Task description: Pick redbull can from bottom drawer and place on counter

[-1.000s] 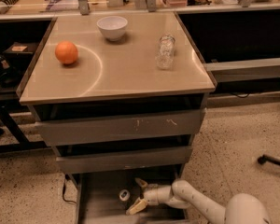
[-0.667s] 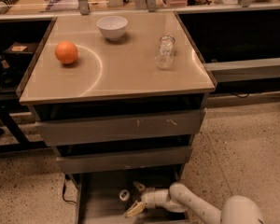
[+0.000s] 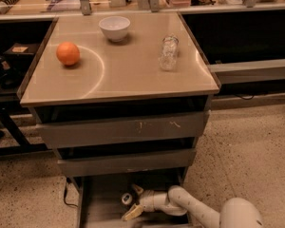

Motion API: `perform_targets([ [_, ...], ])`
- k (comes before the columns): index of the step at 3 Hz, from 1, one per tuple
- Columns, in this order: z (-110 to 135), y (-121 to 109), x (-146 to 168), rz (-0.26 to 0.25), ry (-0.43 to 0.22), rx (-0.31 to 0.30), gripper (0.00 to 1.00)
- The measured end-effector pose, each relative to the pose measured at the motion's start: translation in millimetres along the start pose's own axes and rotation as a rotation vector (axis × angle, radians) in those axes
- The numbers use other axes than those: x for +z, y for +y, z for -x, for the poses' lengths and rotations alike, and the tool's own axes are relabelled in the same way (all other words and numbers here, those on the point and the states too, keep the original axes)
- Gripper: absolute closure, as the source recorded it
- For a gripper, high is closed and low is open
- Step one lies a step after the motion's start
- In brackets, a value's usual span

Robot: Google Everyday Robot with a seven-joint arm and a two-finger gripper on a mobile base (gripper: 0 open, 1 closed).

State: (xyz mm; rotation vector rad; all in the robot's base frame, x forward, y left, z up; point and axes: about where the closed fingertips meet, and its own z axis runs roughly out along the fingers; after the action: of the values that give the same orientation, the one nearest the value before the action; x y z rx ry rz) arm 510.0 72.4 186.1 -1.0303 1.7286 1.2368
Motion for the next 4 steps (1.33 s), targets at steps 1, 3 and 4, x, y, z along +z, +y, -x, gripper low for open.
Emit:
perform_targets([
  [1, 0.0, 0.1, 0.1, 0.0, 0.0, 0.0, 0.19],
  [3, 0.0, 0.1, 0.1, 0.0, 0.0, 0.0, 0.64],
  [4, 0.0, 0.1, 0.1, 0.0, 0.0, 0.0, 0.88],
])
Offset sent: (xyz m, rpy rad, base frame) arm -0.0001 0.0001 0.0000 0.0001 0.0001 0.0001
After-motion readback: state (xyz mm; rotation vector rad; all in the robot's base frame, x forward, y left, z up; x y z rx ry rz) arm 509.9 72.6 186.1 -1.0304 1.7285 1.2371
